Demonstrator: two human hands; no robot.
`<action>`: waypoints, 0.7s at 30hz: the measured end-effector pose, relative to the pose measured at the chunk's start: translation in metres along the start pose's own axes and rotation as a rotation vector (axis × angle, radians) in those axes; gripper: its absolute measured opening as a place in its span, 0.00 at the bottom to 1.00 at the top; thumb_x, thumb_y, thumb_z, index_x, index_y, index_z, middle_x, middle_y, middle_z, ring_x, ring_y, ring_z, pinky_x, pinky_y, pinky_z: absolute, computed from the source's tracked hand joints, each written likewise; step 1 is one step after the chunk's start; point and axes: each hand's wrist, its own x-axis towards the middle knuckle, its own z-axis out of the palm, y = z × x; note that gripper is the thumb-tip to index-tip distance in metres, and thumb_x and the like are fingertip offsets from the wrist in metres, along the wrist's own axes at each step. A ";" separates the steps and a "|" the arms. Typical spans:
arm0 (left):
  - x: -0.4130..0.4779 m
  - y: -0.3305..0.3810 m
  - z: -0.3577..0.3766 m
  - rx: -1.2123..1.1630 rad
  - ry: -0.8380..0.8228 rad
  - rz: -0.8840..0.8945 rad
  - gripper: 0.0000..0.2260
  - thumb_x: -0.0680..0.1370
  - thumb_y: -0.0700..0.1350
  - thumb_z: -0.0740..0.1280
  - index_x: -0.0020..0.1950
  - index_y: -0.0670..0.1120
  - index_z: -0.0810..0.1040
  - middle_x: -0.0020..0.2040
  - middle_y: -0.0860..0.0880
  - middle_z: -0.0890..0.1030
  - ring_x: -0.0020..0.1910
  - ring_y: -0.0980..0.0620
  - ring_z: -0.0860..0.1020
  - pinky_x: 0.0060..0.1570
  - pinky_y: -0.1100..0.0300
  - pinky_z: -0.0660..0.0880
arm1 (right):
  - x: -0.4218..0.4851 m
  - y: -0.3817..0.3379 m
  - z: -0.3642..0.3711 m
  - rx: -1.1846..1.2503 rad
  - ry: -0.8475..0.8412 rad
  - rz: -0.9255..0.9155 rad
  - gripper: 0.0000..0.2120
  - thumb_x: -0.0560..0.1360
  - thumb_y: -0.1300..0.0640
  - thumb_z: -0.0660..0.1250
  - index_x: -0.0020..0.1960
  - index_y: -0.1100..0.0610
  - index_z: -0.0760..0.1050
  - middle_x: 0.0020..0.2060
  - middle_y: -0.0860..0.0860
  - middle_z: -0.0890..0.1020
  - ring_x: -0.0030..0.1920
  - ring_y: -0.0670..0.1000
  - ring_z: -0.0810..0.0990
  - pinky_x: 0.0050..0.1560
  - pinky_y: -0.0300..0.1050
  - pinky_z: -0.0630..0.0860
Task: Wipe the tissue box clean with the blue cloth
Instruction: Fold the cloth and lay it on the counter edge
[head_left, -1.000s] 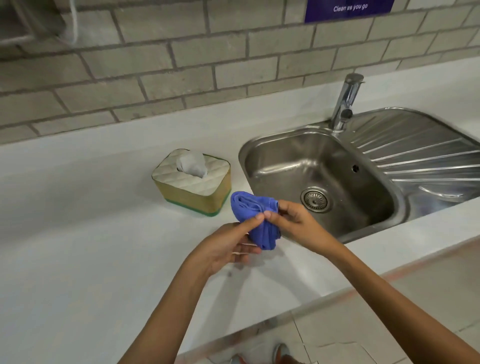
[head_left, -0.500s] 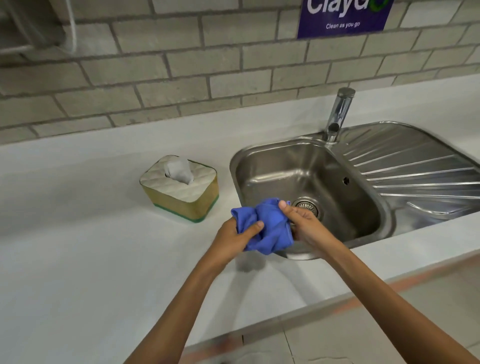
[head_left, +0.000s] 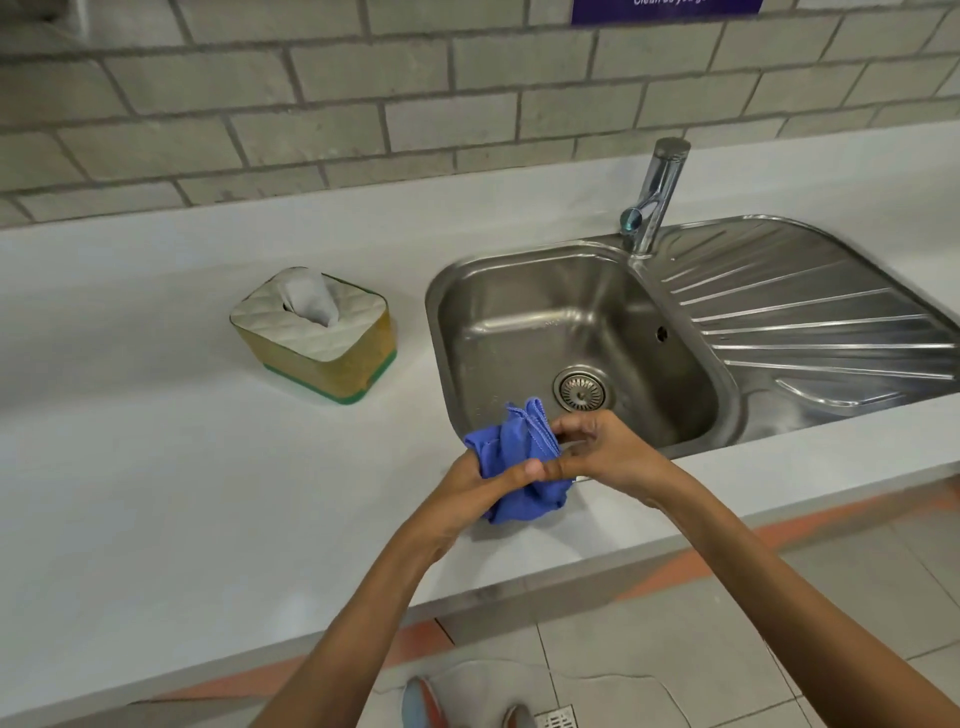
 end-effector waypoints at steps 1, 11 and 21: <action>-0.001 -0.002 0.001 -0.016 0.017 -0.014 0.24 0.71 0.56 0.69 0.65 0.49 0.74 0.60 0.48 0.81 0.60 0.52 0.79 0.61 0.52 0.76 | -0.002 -0.001 -0.002 -0.013 -0.007 -0.002 0.12 0.66 0.68 0.74 0.48 0.59 0.80 0.40 0.53 0.83 0.38 0.44 0.81 0.39 0.33 0.78; -0.010 -0.015 -0.013 0.026 0.435 -0.184 0.06 0.78 0.46 0.62 0.51 0.49 0.78 0.49 0.49 0.81 0.47 0.51 0.80 0.46 0.56 0.76 | -0.023 0.020 -0.046 0.144 0.090 0.172 0.09 0.69 0.68 0.69 0.47 0.59 0.78 0.41 0.53 0.83 0.42 0.49 0.82 0.44 0.41 0.80; -0.008 -0.045 0.000 0.490 0.692 -0.159 0.19 0.77 0.51 0.63 0.28 0.46 0.65 0.27 0.51 0.70 0.29 0.53 0.68 0.30 0.61 0.63 | -0.026 0.063 -0.038 -0.357 0.215 0.343 0.06 0.69 0.64 0.70 0.44 0.61 0.76 0.36 0.57 0.80 0.36 0.55 0.80 0.32 0.40 0.78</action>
